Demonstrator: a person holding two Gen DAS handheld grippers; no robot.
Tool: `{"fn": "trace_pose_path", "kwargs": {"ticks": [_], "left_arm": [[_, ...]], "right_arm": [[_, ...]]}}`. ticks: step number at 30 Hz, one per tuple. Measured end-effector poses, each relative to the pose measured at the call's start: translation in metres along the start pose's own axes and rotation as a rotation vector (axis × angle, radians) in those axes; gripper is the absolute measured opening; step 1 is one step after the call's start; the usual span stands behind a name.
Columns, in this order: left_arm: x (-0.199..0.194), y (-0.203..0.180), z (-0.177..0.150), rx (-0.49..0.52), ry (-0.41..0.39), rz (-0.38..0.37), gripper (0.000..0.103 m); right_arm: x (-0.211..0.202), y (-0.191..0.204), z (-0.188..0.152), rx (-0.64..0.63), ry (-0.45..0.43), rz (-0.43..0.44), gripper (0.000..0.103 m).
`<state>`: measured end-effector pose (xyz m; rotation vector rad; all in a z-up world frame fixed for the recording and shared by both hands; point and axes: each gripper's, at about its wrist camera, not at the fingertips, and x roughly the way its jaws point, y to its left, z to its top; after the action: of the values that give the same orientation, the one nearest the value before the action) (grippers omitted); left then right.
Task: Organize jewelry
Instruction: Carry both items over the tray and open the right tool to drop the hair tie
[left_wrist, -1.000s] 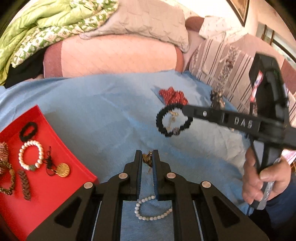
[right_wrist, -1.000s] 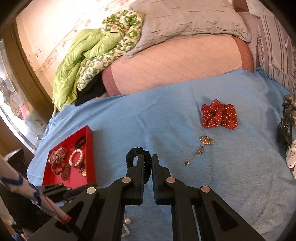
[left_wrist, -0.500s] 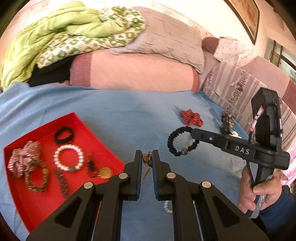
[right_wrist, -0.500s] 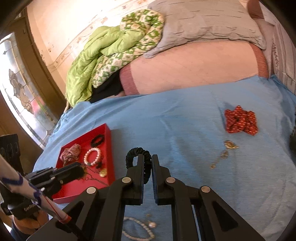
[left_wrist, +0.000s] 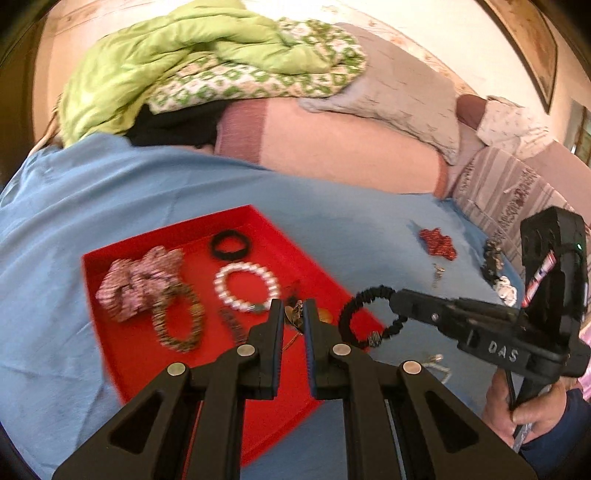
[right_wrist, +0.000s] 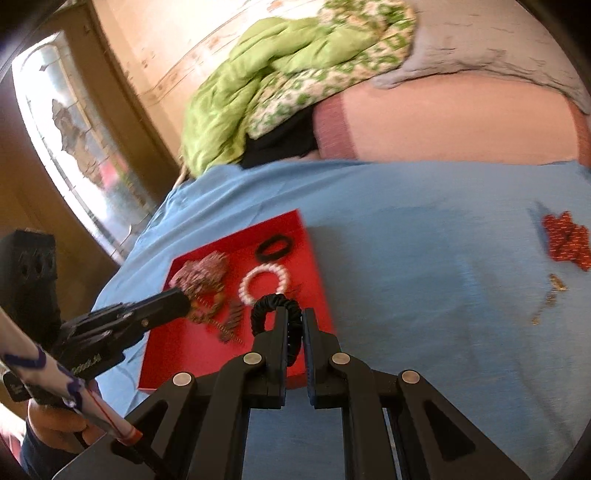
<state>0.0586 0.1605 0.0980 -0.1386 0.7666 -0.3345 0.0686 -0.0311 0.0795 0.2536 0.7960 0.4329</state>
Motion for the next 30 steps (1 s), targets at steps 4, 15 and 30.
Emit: {"fn": "trace_pose_path", "kwargs": {"ticks": [4,15,30], "left_arm": [[-0.004,0.026,-0.005,-0.052,0.009,0.038,0.010],[-0.001,0.056,-0.013,-0.100,0.047,0.114,0.010],[0.027,0.043,-0.019,-0.053,0.112,0.164,0.010]], "right_arm": [[0.023,0.018,-0.007,0.016,0.043,0.050,0.008],[0.056,0.045,-0.021,-0.018,0.102,0.050,0.008],[0.068,0.013,-0.013,0.046,0.103,-0.024,0.009]]}}
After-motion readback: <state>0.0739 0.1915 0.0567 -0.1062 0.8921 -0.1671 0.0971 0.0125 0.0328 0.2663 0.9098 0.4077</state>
